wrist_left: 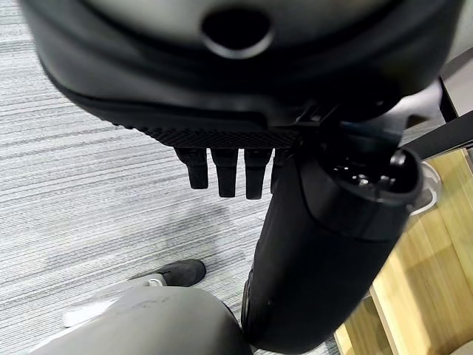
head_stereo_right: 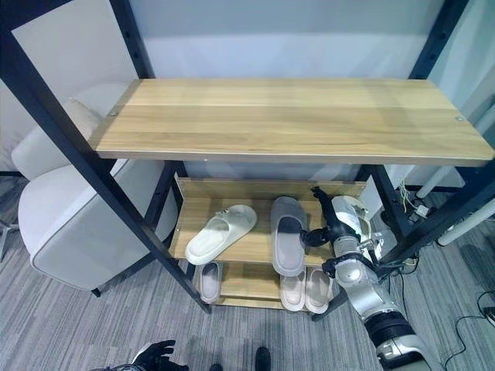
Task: Arrange the slippers neatly on the shoe rack.
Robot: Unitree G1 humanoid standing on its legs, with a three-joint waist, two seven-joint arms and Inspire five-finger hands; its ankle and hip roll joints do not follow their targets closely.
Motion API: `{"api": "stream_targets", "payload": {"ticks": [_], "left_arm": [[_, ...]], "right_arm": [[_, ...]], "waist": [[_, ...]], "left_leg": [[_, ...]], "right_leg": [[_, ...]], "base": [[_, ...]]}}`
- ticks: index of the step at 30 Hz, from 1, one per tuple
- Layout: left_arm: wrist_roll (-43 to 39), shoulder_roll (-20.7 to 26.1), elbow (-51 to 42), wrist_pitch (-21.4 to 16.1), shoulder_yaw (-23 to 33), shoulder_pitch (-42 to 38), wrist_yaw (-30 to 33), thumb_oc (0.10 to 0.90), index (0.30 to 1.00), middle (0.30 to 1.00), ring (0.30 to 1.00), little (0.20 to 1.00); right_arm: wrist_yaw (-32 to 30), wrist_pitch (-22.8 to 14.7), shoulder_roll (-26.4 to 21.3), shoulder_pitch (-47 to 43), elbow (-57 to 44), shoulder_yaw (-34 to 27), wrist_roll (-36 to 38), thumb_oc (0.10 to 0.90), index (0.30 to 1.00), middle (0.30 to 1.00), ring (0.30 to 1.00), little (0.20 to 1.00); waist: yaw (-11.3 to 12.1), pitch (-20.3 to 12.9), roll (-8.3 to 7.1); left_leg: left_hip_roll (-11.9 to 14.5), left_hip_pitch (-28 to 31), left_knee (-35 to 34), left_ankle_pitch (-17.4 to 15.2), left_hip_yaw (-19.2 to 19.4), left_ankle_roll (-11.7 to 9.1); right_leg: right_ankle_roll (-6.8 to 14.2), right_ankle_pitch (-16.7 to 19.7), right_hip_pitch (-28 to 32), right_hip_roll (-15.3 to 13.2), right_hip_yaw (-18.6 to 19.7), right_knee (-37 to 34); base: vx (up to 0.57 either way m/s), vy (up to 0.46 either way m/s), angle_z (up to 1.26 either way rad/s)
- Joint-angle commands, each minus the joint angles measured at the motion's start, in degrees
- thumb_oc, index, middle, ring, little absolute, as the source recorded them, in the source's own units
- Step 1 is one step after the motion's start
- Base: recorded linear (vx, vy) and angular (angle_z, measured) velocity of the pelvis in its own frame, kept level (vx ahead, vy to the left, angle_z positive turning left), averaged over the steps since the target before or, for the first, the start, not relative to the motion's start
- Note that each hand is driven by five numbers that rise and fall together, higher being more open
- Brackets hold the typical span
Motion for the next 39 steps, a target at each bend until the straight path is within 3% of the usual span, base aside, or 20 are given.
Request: {"api": "stream_targets", "payload": {"ticks": [1, 10, 16, 18, 24, 28, 34, 35, 36, 39], "left_arm": [[2.0, -3.0, 4.7, -0.3, -4.2, 0.8, 0.1, 0.8, 0.9, 0.9, 0.9, 0.9], [2.8, -3.2, 5.1, -0.2, -2.9, 0.8, -0.1, 0.8, 0.9, 0.9, 0.9, 0.9], [4.1, -3.3, 5.1, -0.2, -1.5, 0.8, -0.5, 0.8, 0.9, 0.9, 0.9, 0.9], [5.1, -3.4, 4.9, -0.2, -0.4, 1.0, -0.8, 0.8, 0.9, 0.9, 0.9, 0.9], [5.3, -3.9, 4.4, -0.5, 0.0, 1.2, -1.3, 0.8, 0.9, 0.9, 0.9, 0.9], [5.6, -3.9, 3.7, -0.9, -0.1, 1.3, -1.7, 0.8, 0.9, 0.9, 0.9, 0.9], [5.9, -4.2, 2.7, -1.2, -0.5, 1.6, -2.1, 0.8, 0.9, 0.9, 0.9, 0.9], [5.9, -4.5, 2.6, -1.2, -0.9, 1.7, -2.4, 0.8, 0.9, 0.9, 0.9, 0.9], [5.9, -4.6, 2.6, -1.2, -1.2, 1.7, -2.3, 0.8, 0.9, 0.9, 0.9, 0.9], [6.1, -4.6, 2.7, -1.1, -1.8, 1.5, -2.3, 0.8, 0.9, 0.9, 0.9, 0.9]], "right_arm": [[-2.1, -3.8, -0.7, -8.3, -1.3, -0.8, 2.3, 0.4, 0.3, 0.3, 0.3, 0.3], [-0.6, -4.8, -0.4, -2.1, -7.8, -3.9, 2.7, 0.4, 0.3, 0.3, 0.3, 0.3], [1.5, -7.2, -1.4, 4.2, -22.7, -8.9, 2.3, 0.4, 0.3, 0.3, 0.3, 0.3], [2.6, -9.0, -2.2, 8.2, -33.3, -12.4, 0.7, 0.4, 0.3, 0.3, 0.3, 0.3], [5.2, -11.5, -0.6, 13.8, -42.6, -15.4, 4.1, 0.4, 0.3, 0.3, 0.3, 0.3], [9.3, -12.8, -0.2, 17.4, -47.0, -15.7, 9.0, 0.4, 0.3, 0.3, 0.3, 0.3], [10.3, -12.3, -1.9, 20.2, -46.4, -15.9, 5.6, 0.4, 0.3, 0.3, 0.3, 0.3], [9.7, -11.8, -2.1, 19.8, -44.2, -15.1, 3.9, 0.72, 0.78, 0.78, 0.78, 0.78], [9.0, -11.3, -2.1, 19.4, -42.7, -14.5, 2.7, 0.8, 0.9, 0.9, 0.9, 0.9], [6.7, -10.4, -2.2, 17.7, -38.9, -12.9, -0.9, 0.8, 0.9, 0.9, 0.9, 0.9]], "waist": [[1.3, -0.5, -2.18], [0.7, -1.2, -1.95], [-0.4, -1.7, -1.65], [-1.4, -1.7, -1.3], [-2.6, -1.9, -0.84], [-3.3, -1.9, -0.57], [-3.9, -1.9, -0.09], [-3.9, -2.0, 0.04], [-3.9, -1.9, 0.11], [-3.5, -1.9, 0.16]], "left_leg": [[0.1, -1.0, -0.3, -1.9, 3.2, -1.5], [0.2, 0.0, -0.3, -2.3, 3.3, -1.4], [0.1, 0.3, -0.3, -2.4, 3.8, -1.5], [0.2, 0.0, -0.3, -1.7, 4.3, -1.5], [0.3, 0.0, -0.3, -1.7, 5.3, -1.4], [0.4, 0.3, -0.3, -1.8, 6.0, -1.5], [0.6, 0.7, -0.3, -2.0, 6.4, -1.4], [0.6, 0.8, -0.3, -2.0, 6.5, -1.4], [0.6, 0.8, -0.3, -2.0, 6.6, -1.4], [0.6, 0.9, -0.3, -1.9, 6.4, -1.4]], "right_leg": [[4.3, -8.0, 4.5, -1.1, 1.4, 0.4], [4.4, -8.2, 5.3, -1.3, 1.5, 0.4], [4.5, -8.0, 5.4, -1.3, 1.8, 0.4], [4.6, -7.2, 4.8, -1.4, 2.2, 0.4], [4.7, -7.0, 4.6, -1.3, 3.1, 0.4], [4.7, -7.0, 4.7, -1.3, 3.4, 0.4], [4.6, -7.1, 5.0, -1.3, 3.8, 0.4], [4.7, -7.0, 5.0, -1.3, 3.8, 0.4], [4.7, -7.0, 5.0, -1.3, 3.7, 0.4], [4.6, -7.1, 5.1, -1.4, 3.5, 0.4]], "base": [[0.0, 0.0, 0.0], [0.0, 0.0, 0.0], [-0.02, -0.001, -0.01], [-0.05, -0.012, 0.0], [-0.02, -0.003, -0.06], [-0.02, -0.012, -0.17], [-0.01, -0.004, -0.08], [-0.01, 0.0, -0.09], [-0.01, -0.001, -0.06], [0.02, 0.002, 0.01]]}}
